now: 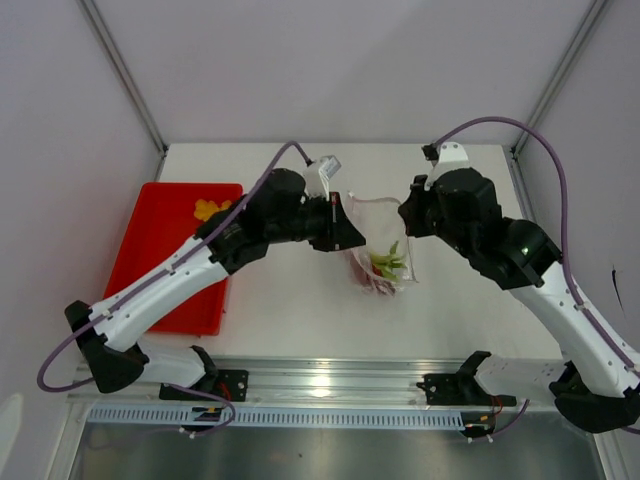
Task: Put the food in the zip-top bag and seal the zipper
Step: Adjust the zipper food storage bag at the center of the board.
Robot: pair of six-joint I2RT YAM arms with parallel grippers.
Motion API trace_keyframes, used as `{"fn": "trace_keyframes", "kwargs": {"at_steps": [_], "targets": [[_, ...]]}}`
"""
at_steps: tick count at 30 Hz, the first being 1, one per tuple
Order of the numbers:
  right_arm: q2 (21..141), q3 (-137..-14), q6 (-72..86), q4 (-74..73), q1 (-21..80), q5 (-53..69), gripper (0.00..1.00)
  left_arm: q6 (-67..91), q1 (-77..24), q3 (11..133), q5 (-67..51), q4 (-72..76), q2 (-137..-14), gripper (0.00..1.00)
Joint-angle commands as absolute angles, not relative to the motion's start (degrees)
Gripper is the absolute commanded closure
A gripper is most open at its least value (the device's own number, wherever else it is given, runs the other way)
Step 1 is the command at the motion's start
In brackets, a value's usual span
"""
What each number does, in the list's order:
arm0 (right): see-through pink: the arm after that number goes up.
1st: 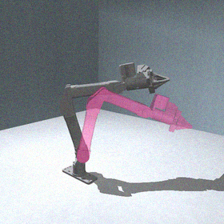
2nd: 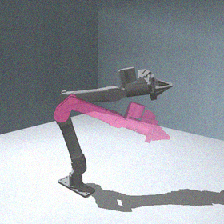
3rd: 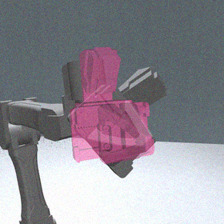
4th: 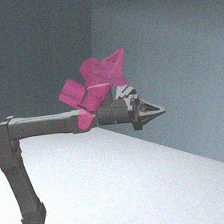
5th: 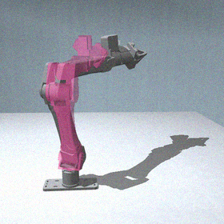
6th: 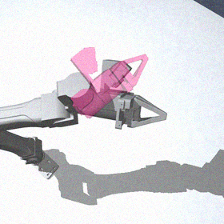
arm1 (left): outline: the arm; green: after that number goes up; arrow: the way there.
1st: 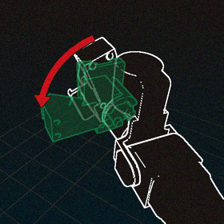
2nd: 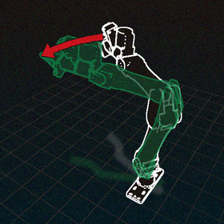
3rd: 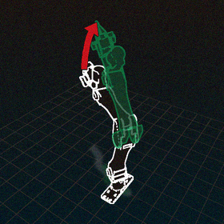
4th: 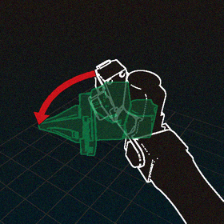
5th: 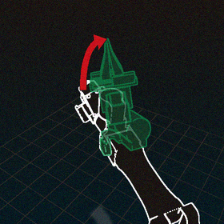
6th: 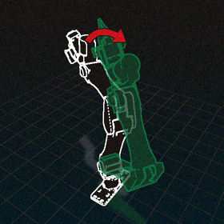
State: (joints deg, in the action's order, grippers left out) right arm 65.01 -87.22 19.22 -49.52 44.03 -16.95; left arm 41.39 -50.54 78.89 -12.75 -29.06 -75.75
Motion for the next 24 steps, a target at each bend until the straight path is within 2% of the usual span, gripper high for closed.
{"fn": "trace_keyframes", "kwargs": {"at_steps": [1, 5, 13, 17, 19, 22, 24], "targets": [[64.78, -90.27, 16.26, -51.07, 43.33, -19.52, 1.0, 37.26, -49.4, 85.96, -21.7, -38.4, -76.37, 0.99], [65.12, -84.38, 16.35, -49.39, 39.57, -15.82, 1.0, 36.56, -48.43, 84.81, -23.64, -38.85, -77.08, 1.0], [66.62, -99.31, 12.48, -53.96, 38.32, -17.5, 1.0, 35.6, -48.34, 92.38, -26.37, -40.61, -74.71, 1.0], [65.22, -92.66, 13.71, -51.07, 37.97, -14.94, 1.0, 35.69, -47.99, 85.88, -24.26, -39.73, -75.14, 0.99], [64.87, -88.7, 12.75, -49.23, 37.71, -17.82, 1.0, 35.16, -47.81, 84.12, -22.68, -38.67, -76.98, 0.99], [65.83, -93.04, 10.02, -50.88, 36.31, -21.87, 1.0, 35.16, -47.11, 88.05, -23.55, -38.23, -81.54, 0.99], [66.44, -98.75, 9.06, -52.81, 35.77, -22.41, 1.0, 35.59, -47.28, 96.04, -26.08, -37.97, -86.19, 1.0]]}}
